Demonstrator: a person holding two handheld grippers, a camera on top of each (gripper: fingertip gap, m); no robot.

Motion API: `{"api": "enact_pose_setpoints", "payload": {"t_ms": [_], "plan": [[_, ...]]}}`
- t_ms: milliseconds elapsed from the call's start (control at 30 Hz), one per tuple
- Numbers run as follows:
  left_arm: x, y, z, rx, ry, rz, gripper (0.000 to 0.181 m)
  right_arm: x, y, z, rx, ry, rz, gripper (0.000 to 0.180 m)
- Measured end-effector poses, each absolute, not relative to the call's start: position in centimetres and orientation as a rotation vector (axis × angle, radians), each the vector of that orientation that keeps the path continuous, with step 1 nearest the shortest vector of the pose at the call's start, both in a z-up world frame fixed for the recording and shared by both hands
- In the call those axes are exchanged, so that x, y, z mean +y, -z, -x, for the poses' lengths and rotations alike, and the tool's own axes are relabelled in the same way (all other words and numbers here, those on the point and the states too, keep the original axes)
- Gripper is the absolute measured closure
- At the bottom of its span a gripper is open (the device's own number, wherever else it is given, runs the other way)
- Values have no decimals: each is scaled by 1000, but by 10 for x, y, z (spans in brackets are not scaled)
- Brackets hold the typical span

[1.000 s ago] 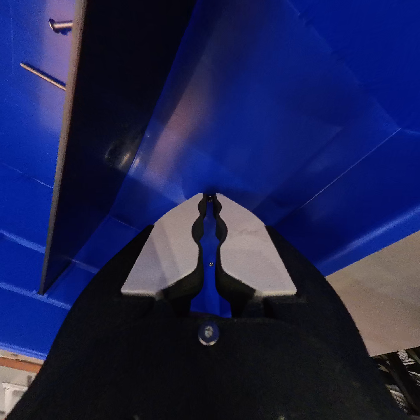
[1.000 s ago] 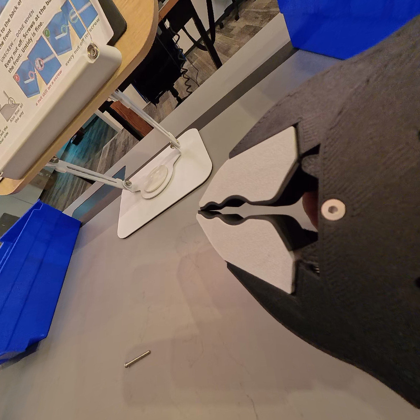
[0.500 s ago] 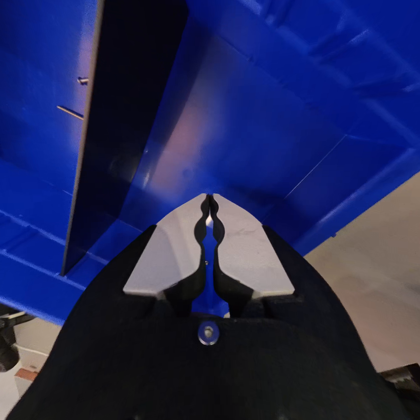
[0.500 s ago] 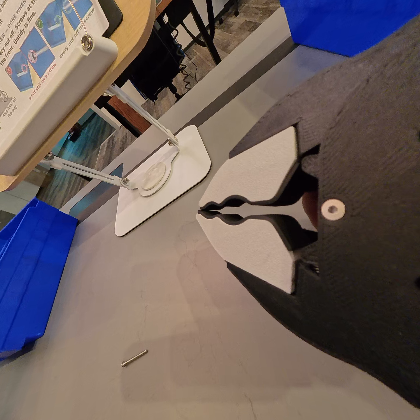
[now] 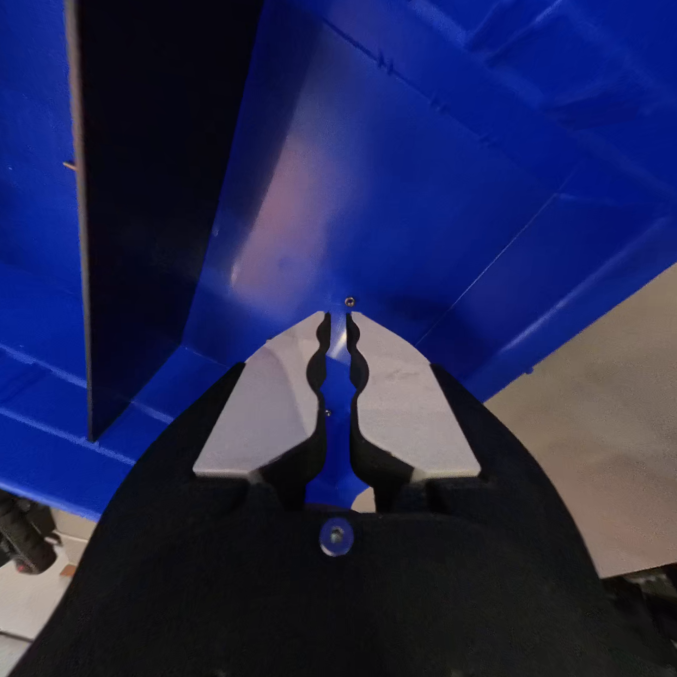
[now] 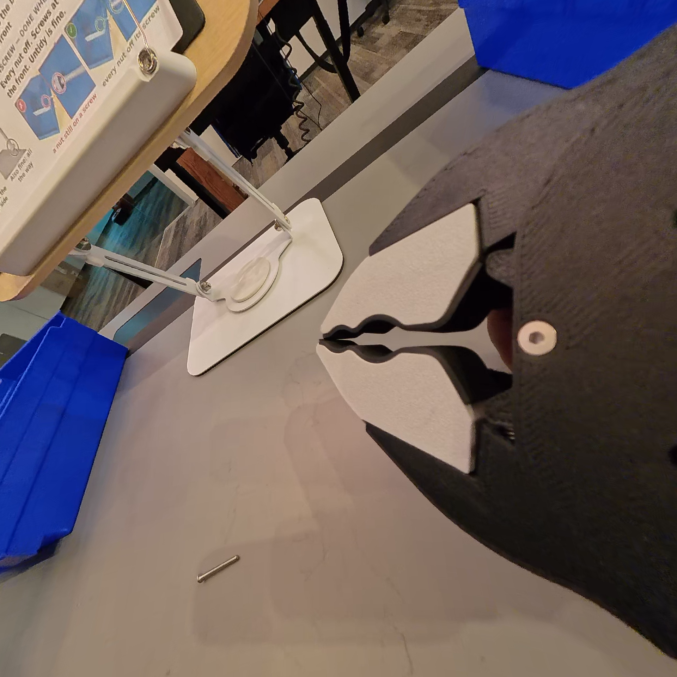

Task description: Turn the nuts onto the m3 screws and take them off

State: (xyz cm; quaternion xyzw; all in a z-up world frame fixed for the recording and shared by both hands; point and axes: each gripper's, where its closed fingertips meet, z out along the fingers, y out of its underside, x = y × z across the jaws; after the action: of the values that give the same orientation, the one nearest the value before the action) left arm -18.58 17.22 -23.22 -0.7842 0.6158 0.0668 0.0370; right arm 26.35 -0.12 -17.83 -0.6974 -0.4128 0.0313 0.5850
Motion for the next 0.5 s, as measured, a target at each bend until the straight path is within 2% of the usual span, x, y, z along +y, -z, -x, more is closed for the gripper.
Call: {"api": "enact_pose_setpoints", "payload": {"t_ms": [367,500], "plan": [[171,249,188,1972,-183,2453,168,-1,179,-264,-966,-74,1628,180],[169,250,187,1981,-155,2445,173,-2,179,-264,-967,-75,1629,180]]}}
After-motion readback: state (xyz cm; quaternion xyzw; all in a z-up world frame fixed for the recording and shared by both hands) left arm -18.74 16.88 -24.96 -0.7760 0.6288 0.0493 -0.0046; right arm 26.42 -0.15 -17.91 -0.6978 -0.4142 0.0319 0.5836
